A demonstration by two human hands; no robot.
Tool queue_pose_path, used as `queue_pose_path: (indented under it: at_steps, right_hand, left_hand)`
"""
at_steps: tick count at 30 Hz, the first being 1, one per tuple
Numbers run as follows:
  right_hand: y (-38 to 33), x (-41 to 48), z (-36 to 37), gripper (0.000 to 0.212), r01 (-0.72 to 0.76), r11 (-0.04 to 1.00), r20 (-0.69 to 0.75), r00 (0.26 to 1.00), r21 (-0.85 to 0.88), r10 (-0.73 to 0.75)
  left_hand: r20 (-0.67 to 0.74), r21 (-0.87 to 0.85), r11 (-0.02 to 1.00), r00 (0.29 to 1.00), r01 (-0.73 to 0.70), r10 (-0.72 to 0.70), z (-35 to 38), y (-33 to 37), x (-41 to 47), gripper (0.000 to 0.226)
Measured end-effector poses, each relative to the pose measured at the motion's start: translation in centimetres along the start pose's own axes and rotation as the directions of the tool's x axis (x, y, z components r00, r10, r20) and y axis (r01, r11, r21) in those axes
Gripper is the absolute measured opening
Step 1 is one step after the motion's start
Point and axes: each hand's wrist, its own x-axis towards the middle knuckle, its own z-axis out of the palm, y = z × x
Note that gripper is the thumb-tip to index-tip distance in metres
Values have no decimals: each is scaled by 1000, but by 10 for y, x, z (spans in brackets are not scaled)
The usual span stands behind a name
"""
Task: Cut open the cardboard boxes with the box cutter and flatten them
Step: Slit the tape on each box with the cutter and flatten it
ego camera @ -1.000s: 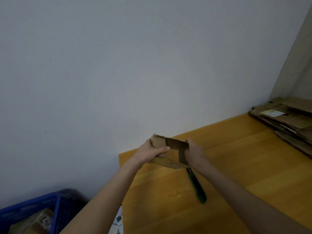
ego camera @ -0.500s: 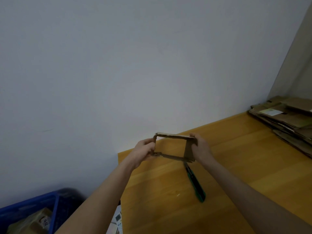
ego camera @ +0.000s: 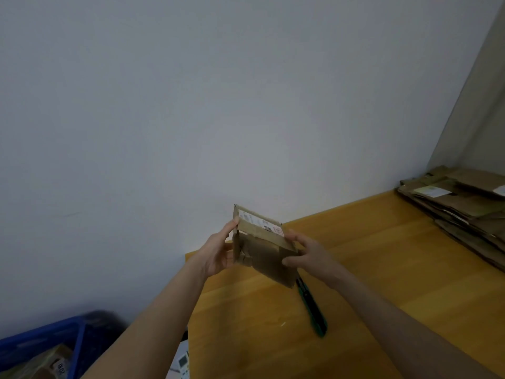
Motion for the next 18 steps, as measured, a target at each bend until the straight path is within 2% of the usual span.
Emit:
queue_pose_path:
  at_steps: [3,5,7,9,10,12,15,18]
  right_hand:
    - [7,1,8,54,-57,996,11,998,69,56]
    - [9,1,12,44,-94,983,-9,995,159,96]
    - [9,5,16,41,-135,969,-109,981,206,160]
    - [11,9,14,55,-222,957,-264,927,189,267]
    - [13,11,13,69,-290,927,-286,891,239,353]
    - [18,12,12,87,-414,817,-175,841,402,512]
    - [14,6,11,61,-479,679,39,831,555,555]
    - [19,8,16,52,-448,667,1,830,595,557]
  left_hand:
    - [26,-6,1000,999,26,-26,4,4,3,45]
    - [27,-33,999,1000,13,-12,2,3,5,40]
    - [65,-100,995,998,-3,10,0,-3,4,36]
    - [140,-179,984,989,-18,44,-1,-11,2,40]
    - [184,-204,979,981,-25,64,-2,-14,2,43]
    - [265,-223,975,961,-19,79,-1,-20,-1,50]
    - [313,-267,964,947,19,68,-2,-28,0,55]
    - [322,-235,971,946,40,39,-8,-32,4,59]
